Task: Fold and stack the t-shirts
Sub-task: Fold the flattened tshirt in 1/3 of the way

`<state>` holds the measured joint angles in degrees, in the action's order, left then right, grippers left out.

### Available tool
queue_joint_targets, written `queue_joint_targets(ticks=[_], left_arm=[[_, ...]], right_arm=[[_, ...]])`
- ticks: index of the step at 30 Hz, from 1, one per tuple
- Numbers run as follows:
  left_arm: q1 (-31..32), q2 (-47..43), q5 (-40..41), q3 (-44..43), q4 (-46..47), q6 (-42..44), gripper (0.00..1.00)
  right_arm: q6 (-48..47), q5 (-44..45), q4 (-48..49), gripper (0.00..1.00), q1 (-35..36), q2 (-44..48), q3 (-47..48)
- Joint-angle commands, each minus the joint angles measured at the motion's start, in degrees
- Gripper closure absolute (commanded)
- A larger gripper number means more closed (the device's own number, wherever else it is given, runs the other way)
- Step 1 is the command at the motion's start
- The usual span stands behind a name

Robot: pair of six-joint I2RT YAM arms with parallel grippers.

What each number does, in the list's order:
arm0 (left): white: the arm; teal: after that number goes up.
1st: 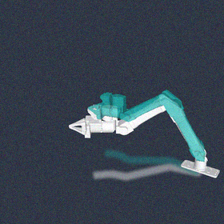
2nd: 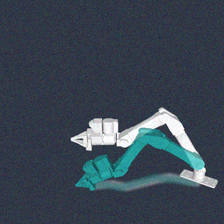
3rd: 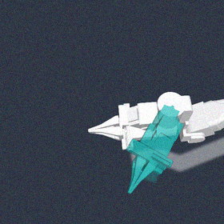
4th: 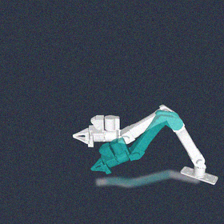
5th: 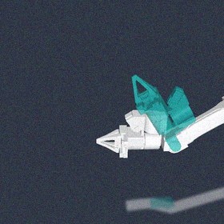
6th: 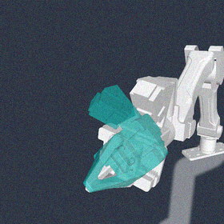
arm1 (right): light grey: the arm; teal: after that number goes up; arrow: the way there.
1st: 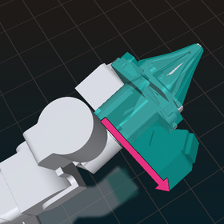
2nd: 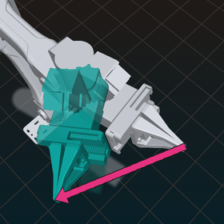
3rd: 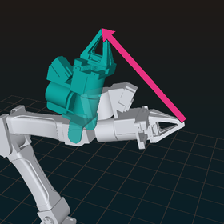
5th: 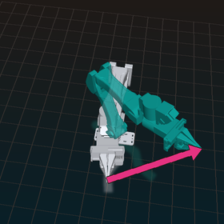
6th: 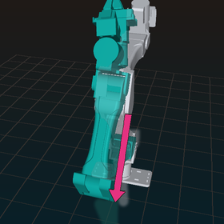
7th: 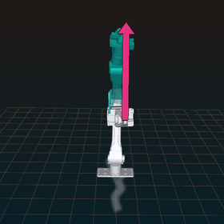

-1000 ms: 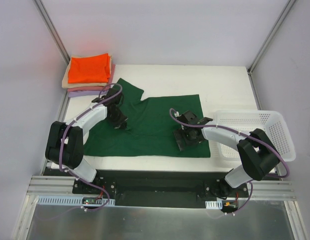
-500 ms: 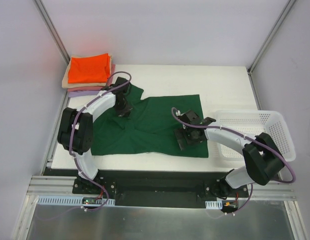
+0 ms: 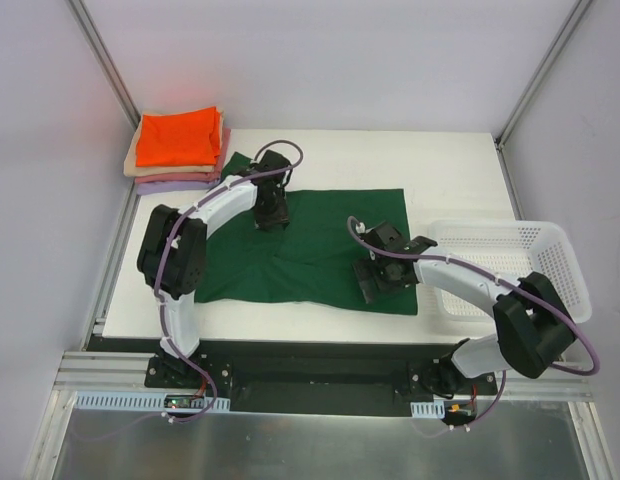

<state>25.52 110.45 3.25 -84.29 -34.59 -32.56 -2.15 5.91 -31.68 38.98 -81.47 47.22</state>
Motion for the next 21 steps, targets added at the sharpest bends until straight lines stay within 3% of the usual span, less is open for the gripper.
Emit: queue_joint_targets(ticks=[1,3,5,8,12,17,21], left_arm=[[0.06,-2.34,1.23,-2.46,-0.48,3.64,0.42],[0.06,-4.8,2.55,-2.19,-0.48,3.64,0.17],[0.06,-8.39,4.21,-1.15,-0.48,2.94,0.02],[-0.9,-16.21,9.4,3.68,-0.48,-0.83,0.01],[-6.87,-25.53,10.03,16.31,0.04,-6.19,0.01],[-18.91,-32.84,0.02,36.52,10.13,-7.96,0.01],[-23.4,-34.6,-0.7,43.67,14.72,-9.28,0.01]], right_arm=[[0.75,2.08,-2.24,0.04,-0.22,2.72,0.15],[1.1,1.82,-2.59,0.04,-0.14,3.25,0.5],[1.62,0.77,-2.77,0.04,-0.05,3.86,1.12],[2.07,-2.82,-2.07,0.04,1.0,4.13,2.26],[6.54,-5.29,0.56,0.04,3.9,3.34,3.23],[11.73,-6.36,3.38,0.04,4.61,-0.61,3.14],[13.22,-6.61,3.73,0.04,2.07,-5.0,2.09]])
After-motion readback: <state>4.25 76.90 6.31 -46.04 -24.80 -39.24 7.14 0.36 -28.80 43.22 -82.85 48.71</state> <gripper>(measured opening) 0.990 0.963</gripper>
